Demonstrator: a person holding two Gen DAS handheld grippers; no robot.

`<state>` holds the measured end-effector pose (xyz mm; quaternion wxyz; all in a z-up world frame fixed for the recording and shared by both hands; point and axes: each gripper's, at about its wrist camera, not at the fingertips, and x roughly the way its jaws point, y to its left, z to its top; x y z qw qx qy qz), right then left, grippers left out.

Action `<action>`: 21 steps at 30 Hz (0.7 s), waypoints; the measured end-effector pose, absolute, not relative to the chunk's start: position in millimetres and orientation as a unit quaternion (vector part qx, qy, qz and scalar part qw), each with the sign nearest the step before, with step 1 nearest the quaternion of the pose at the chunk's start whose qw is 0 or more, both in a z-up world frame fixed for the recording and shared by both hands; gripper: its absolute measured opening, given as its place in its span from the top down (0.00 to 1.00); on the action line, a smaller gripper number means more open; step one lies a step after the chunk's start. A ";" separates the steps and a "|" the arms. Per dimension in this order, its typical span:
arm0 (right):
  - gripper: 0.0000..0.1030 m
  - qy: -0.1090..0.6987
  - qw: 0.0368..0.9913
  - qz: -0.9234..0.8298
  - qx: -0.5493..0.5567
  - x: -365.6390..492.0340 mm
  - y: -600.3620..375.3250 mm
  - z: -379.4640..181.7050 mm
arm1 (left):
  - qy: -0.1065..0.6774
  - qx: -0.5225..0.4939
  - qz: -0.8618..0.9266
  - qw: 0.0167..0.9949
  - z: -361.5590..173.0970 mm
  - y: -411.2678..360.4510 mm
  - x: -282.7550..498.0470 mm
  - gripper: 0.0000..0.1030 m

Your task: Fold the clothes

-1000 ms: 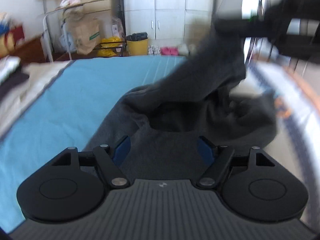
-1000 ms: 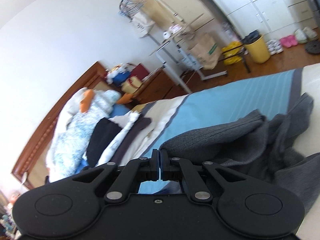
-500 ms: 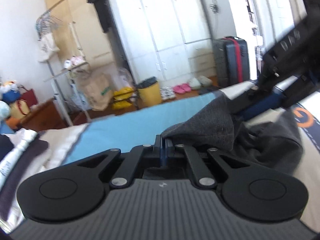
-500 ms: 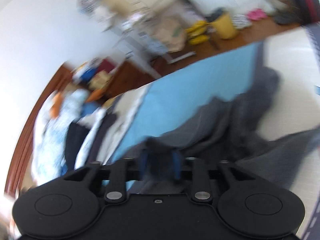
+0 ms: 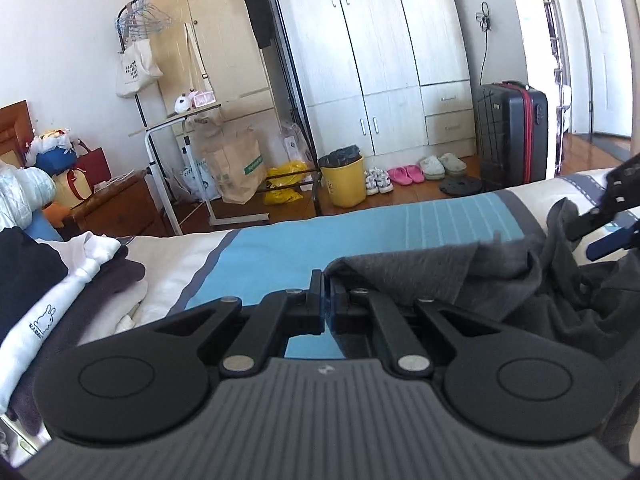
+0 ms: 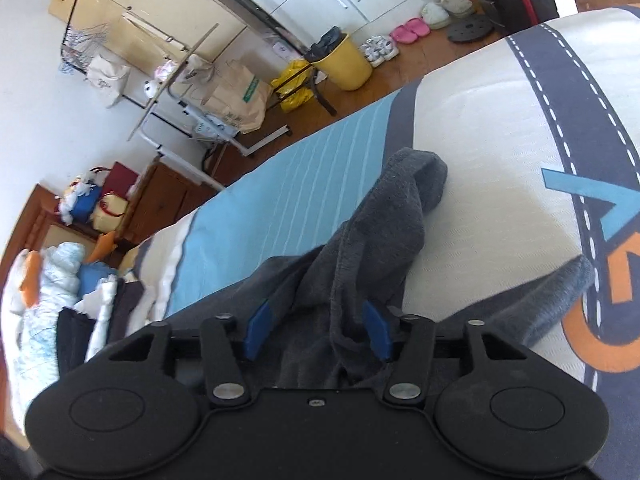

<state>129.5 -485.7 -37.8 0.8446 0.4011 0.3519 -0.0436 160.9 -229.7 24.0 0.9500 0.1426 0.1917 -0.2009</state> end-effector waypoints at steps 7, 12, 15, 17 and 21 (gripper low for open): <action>0.42 0.383 0.838 -0.077 0.382 139.5 -487.0 -57.8 | 0.176 0.088 -0.231 0.953 46.6 -203.6 136.3 0.98; 0.83 0.351 0.881 -0.110 0.298 141.5 -476.6 -49.4 | 0.157 0.115 -0.248 0.949 59.4 -197.7 125.0 0.98; 0.96 0.318 0.915 -0.137 0.208 140.3 -463.1 -27.1 | 0.140 0.137 -0.228 0.954 63.3 -197.7 122.6 0.98; 0.96 0.270 0.931 -0.154 0.192 128.7 -464.8 -2.3 | 0.117 0.144 -0.221 0.957 69.8 -196.5 123.5 0.98; 0.96 0.151 0.955 -0.180 0.179 100.5 -478.5 41.6 | 0.068 0.111 -0.183 0.974 99.3 -190.0 154.8 0.98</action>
